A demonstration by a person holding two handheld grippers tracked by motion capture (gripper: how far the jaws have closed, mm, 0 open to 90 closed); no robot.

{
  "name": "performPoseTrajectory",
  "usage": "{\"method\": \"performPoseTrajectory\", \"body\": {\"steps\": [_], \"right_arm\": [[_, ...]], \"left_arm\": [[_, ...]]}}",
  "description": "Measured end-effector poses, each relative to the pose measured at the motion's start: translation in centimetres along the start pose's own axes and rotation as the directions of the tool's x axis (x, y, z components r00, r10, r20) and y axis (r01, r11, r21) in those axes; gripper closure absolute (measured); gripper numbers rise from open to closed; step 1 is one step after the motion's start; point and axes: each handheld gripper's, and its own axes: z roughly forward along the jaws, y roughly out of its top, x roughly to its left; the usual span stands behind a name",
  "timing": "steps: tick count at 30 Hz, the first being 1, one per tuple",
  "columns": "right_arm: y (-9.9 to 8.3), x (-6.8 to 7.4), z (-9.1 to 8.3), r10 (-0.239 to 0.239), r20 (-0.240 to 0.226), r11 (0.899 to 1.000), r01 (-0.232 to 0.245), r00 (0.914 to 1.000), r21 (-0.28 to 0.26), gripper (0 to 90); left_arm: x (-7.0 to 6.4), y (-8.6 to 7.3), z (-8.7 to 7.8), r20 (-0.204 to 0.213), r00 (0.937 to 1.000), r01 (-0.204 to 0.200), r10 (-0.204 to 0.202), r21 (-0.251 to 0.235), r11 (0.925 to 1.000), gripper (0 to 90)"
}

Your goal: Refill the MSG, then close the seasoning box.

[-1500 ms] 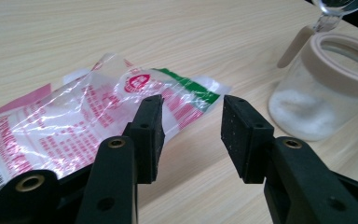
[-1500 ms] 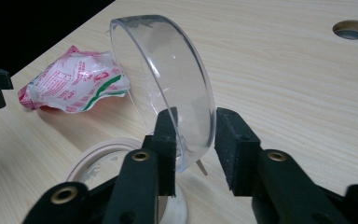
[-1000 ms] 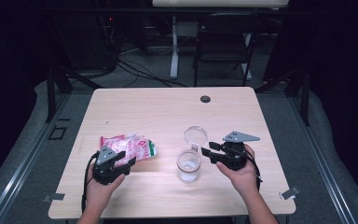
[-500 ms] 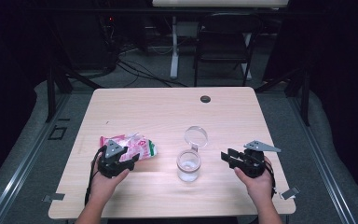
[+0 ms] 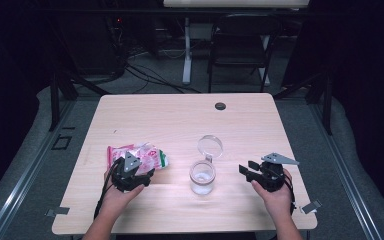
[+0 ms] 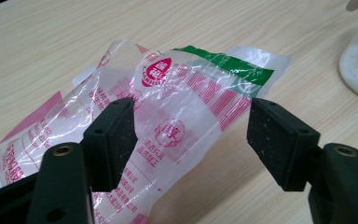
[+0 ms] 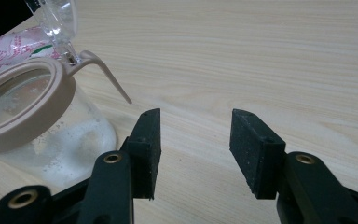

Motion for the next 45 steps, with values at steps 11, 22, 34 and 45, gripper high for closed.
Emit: {"method": "performPoseTrajectory", "body": {"steps": [11,22,34,45], "right_arm": [[-0.2,0.5,0.5,-0.024,0.008,1.0,0.023,0.9997,0.01,50.1],[-0.4,0.6,0.6,-0.034,0.018,0.999,0.034,0.9993,0.011,47.7],[-0.7,0.1,0.4,-0.004,0.017,1.0,0.003,0.9999,0.007,48.1],[-1.2,-0.2,-0.4,0.006,0.031,1.0,-0.006,0.9995,-0.002,48.4]], "left_arm": [[-1.3,0.0,0.8,-0.029,0.9955,-0.089,0.09,0.043,0.9952,29.6],[-1.2,-0.3,2.3,-0.107,0.9836,-0.134,0.145,0.103,0.9856,28.3],[-0.7,-0.6,3.7,-0.16,0.9765,-0.122,0.145,0.144,0.982,30.9],[-0.4,-0.3,4.9,-0.158,0.9765,-0.121,0.147,0.164,0.9791,40.2]]}}
